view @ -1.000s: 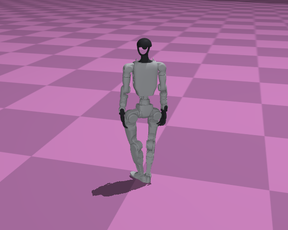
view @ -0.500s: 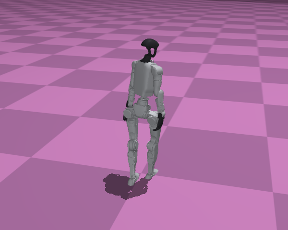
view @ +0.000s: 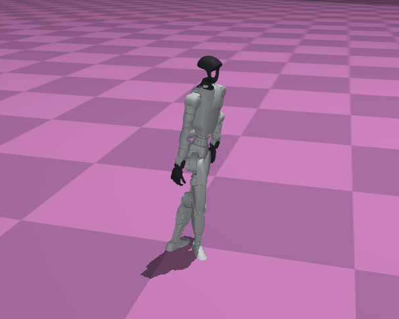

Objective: In place motions

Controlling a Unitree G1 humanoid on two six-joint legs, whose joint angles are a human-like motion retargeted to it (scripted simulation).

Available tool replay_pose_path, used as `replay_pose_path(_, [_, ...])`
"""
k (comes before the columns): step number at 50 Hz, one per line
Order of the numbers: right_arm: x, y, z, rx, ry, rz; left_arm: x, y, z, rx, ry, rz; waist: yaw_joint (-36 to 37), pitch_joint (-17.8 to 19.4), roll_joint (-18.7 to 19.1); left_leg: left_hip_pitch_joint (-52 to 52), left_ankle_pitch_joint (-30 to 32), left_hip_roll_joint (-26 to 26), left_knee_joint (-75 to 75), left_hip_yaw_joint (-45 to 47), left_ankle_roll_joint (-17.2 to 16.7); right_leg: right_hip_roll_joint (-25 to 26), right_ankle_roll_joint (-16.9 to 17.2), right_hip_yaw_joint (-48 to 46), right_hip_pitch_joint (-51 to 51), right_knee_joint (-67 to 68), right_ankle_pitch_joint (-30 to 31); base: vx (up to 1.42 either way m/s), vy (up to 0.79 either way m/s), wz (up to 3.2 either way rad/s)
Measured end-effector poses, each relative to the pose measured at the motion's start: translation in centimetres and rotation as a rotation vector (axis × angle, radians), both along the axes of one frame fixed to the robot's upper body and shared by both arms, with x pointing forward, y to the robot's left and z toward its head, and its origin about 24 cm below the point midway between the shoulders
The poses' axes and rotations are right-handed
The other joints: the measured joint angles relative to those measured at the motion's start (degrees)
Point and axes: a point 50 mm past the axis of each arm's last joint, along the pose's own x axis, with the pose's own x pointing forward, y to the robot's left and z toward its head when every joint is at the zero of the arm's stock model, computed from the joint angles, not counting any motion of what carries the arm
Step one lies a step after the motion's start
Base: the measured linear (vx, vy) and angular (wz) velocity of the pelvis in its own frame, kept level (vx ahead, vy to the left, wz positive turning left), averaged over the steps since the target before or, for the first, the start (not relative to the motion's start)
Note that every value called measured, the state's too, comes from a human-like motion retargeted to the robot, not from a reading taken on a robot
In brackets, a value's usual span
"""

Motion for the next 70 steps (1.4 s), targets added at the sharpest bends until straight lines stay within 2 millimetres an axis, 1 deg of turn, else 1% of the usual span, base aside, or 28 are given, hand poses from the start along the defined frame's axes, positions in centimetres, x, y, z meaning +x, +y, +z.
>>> replay_pose_path(3, [-1.7,1.1,-0.2,0.05,0.02,-0.088,1.6,0.1,-0.1,-0.005,-0.044,-0.02,-0.4,-1.2,-0.3,0.3,4.6,0.8,4.7,-0.2,2.4,-1.5,-0.8,3.5,-0.6,0.1,-0.1,0.41,0.17,-0.83])
replay_pose_path(5, [-3.0,2.0,-0.2,0.063,0.052,-0.137,2.6,0.3,-0.1,0.005,-0.091,-0.019,1.5,-3.1,-4.3,-1.4,9.1,0.8,14.1,-2.4,9.4,-5.0,-1.1,8.9,-1.3,-0.1,-0.2,0.45,0.15,-1.76])
replay_pose_path(7, [-3.6,2.7,-0.2,0.071,0.079,-0.136,2.9,0.9,-0.1,0.037,-0.126,0.011,5.7,-2.3,-8.6,-3.2,10.0,4.1,28.3,-7.0,15.1,-6.5,-1.1,16.0,-0.2,0.8,-1.3,0.46,0.01,-2.71])
replay_pose_path(9, [-3.2,3.4,-0.4,0.092,0.078,-0.096,3.3,1.4,0.0,0.061,-0.156,0.055,8.6,-1.0,-10.6,-6.9,11.0,6.3,38.9,-14.5,15.1,-5.7,-1.6,21.1,0.4,0.8,-1.6,0.34,0.08,-2.38])
replay_pose_path(10, [-2.7,3.8,-0.5,0.108,0.068,-0.061,3.5,1.5,0.0,0.07,-0.172,0.085,9.3,-0.7,-11.5,-10.5,12.4,5.3,42.9,-20.3,15.1,-5.9,-1.8,23.1,0.1,0.2,-0.8,0.06,0.3,-1.77])
replay_pose_path(12, [-0.7,4.3,-0.8,0.128,0.007,0.044,3.9,1.1,0.0,0.061,-0.184,0.135,9.6,-0.1,-13.1,-17.3,14.4,-1.8,43.3,-30.0,15.1,-7.1,-1.8,26.8,-0.9,-1.2,0.7,-0.01,0.3,-1.75])
replay_pose_path(16, [4.2,5.4,-0.8,0.153,-0.163,0.292,4.0,1.4,0.0,0.058,-0.167,0.188,12.3,3.4,-14.1,-18.3,10.7,3.4,41.7,-31.9,15.1,-2.7,-3.2,34.7,1.1,-2.3,0.6,0.15,0.04,-2.18])
replay_pose_path(18, [6.3,5.7,-0.6,0.14,-0.238,0.409,3.9,1.4,0.0,0.052,-0.154,0.178,13.1,4.6,-14.1,-19.1,9.8,2.5,36.0,-33.8,15.1,-1.5,-3.3,36.8,2.2,-3.5,1.7,0.05,0.21,-1.66])
replay_pose_path(20, [7.4,5.8,-0.4,0.114,-0.277,0.482,3.8,1.2,0.0,0.044,-0.142,0.154,13.1,5.0,-14.0,-20.0,11.9,-2.2,27.7,-38.4,15.1,-2.1,-2.7,37.6,2.5,-4.4,3.2,-0.02,0.42,-1.11])
replay_pose_path(22, [8.1,5.9,-0.3,0.093,-0.292,0.529,3.7,0.8,0.0,0.041,-0.134,0.112,12.9,5.4,-12.9,-19.0,17.4,-7.2,12.7,-46.2,14.5,-1.8,-1.8,39.3,2.4,-3.9,4.1,0.04,0.4,-1.08])
replay_pose_path(23, [8.2,6.0,-0.3,0.1,-0.291,0.532,3.6,0.8,0.0,0.043,-0.134,0.097,12.7,5.8,-12.5,-17.5,20.6,-7.1,7.4,-46.9,14.7,-1.1,-1.8,40.4,2.8,-3.4,4.0,0.14,0.18,-0.84])
replay_pose_path(25, [7.6,6.4,-0.4,0.135,-0.274,0.521,3.2,0.8,-0.1,0.048,-0.127,0.077,10.7,5.6,-12.3,-15.5,20.5,-8.4,3.7,-51.9,15.1,0.1,-2.0,41.9,3.8,-3.2,3.9,0.2,0.03,-0.28])
replay_pose_path(27, [7.0,6.5,-0.5,0.169,-0.238,0.502,2.8,0.4,-0.1,0.034,-0.12,0.086,7.0,3.8,-11.2,-14.1,19.2,-4.9,4.5,-38.4,14.7,-0.6,-0.8,41.7,2.8,-2.0,3.4,0.14,0.22,-0.1])
replay_pose_path(30, [6.2,6.6,-0.7,0.176,-0.206,0.433,3.0,0.2,-0.1,0.03,-0.114,0.099,6.3,3.3,-10.5,-13.8,18.0,-5.3,3.3,-40.0,15.1,0.3,-0.8,42.2,3.0,-2.6,3.6,0.0,0.12,-0.61])
replay_pose_path(32, [5.1,6.2,-0.8,0.164,-0.187,0.353,3.2,0.2,-0.1,0.025,-0.125,0.108,8.2,3.6,-10.8,-11.9,17.0,-5.9,1.8,-38.3,15.1,1.1,-0.8,45.1,3.8,-2.9,3.9,0.02,0.15,-1.45])
replay_pose_path(36, [2.8,5.3,-0.9,0.162,-0.095,0.273,3.2,0.6,-0.1,0.03,-0.142,0.106,17.1,0.8,-11.3,-10.8,14.7,-5.5,-0.6,-29.0,14.5,1.9,0.5,54.3,2.3,-1.5,2.9,0.05,0.16,-2.17])
replay_pose_path(37, [2.3,5.2,-0.9,0.155,-0.076,0.251,3.2,0.7,-0.1,0.037,-0.144,0.101,16.2,0.6,-10.9,-11.1,14.6,-5.7,-0.4,-30.0,14.5,1.8,0.4,52.9,2.2,-1.6,3.1,-0.05,0.09,1.45])
replay_pose_path(39, [1.8,4.9,-0.9,0.14,-0.056,0.204,3.5,0.9,-0.1,0.044,-0.148,0.09,9.4,0.9,-9.3,-12.4,14.8,-6.4,0.9,-37.4,14.8,1.0,0.3,45.4,2.4,-1.9,3.5,-0.09,0.1,2.52])
replay_pose_path(45, [0.2,4.4,-0.8,0.124,-0.017,0.155,4.5,1.5,0.1,0.052,-0.175,0.063,7.4,0.8,-7.6,-14.9,14.6,-6.2,3.2,-43.6,14.2,0.8,1.1,44.1,2.1,1.6,0.6,-0.12,0.06,1.08])
replay_pose_path(48, [-0.7,4.7,-0.8,0.136,0.005,0.139,4.9,1.8,0.1,0.07,-0.196,0.041,6.6,0.8,-7.3,-16.3,15.6,-6.8,4.0,-48.7,14.3,1.9,-1.5,52.4,0.5,3.7,1.2,-0.14,-0.07,2.0])
replay_pose_path(50, [-0.9,4.9,-0.8,0.149,0.011,0.135,5.1,1.8,0.1,0.076,-0.205,0.036,5.7,1.2,-7.5,-17.8,16.5,-7.8,5.2,-52.8,14.5,3.8,-0.5,65.2,-0.6,4.7,2.4,-0.16,-0.08,2.64])
replay_pose_path(53, [-0.5,5.0,-0.9,0.164,-0.002,0.148,5.8,1.7,0.2,0.07,-0.217,0.036,3.8,2.2,-6.8,-19.8,17.9,-9.3,6.8,-58.7,14.8,4.8,2.3,72.8,-0.9,4.9,2.8,-0.19,-0.07,2.93])
replay_pose_path(55, [0.2,4.9,-0.9,0.166,-0.029,0.163,6.9,1.8,0.3,0.063,-0.242,0.021,3.1,3.9,-6.1,-21.1,19.9,-10.7,7.9,-64.3,15.0,4.4,3.4,70.1,0.1,4.6,0.7,-0.31,-0.07,3.31])
replay_pose_path(57, [0.7,4.7,-0.9,0.165,-0.05,0.184,7.9,2.0,0.5,0.062,-0.274,0.009,5.5,5.4,-7.3,-21.8,22.0,-12.0,7.9,-65.6,14.8,1.6,0.8,59.7,1.8,3.4,-0.8,-0.34,-0.08,2.22])
replay_pose_path(59, [1.0,4.2,-0.8,0.162,-0.059,0.203,8.9,2.4,0.7,0.063,-0.308,-0.016,9.9,6.5,-9.0,-22.1,24.0,-13.5,6.5,-66.4,14.4,0.3,0.2,55.0,3.1,3.1,-1.5,-0.35,-0.14,2.04])
replay_pose_path(63, [0.6,2.5,-0.6,0.145,-0.038,0.224,9.1,2.5,0.7,0.085,-0.325,-0.049,15.2,7.8,-9.5,-22.1,24.0,-15.3,2.4,-70.2,13.4,-3.2,1.5,43.0,5.2,3.6,-2.8,-0.37,-0.23,2.98])
replay_pose_path(67, [-0.4,0.6,-0.2,0.067,0.012,0.273,7.2,2.7,0.5,0.079,-0.26,0.025,15.4,6.7,-9.4,-23.6,14.6,-12.2,-1.9,-57.2,12.7,-4.3,2.9,28.3,9.1,0.9,-3.6,-0.41,-0.27,3.8])
replay_pose_path(70, [-1.3,-0.4,0.0,0.015,0.041,0.269,5.6,3.0,0.4,0.08,-0.202,0.071,13.4,5.7,-8.6,-24.2,9.1,-7.8,-3.4,-42.4,9.0,-3.7,4.3,19.1,11.7,-1.3,-3.6,-0.47,-0.18,3.53])
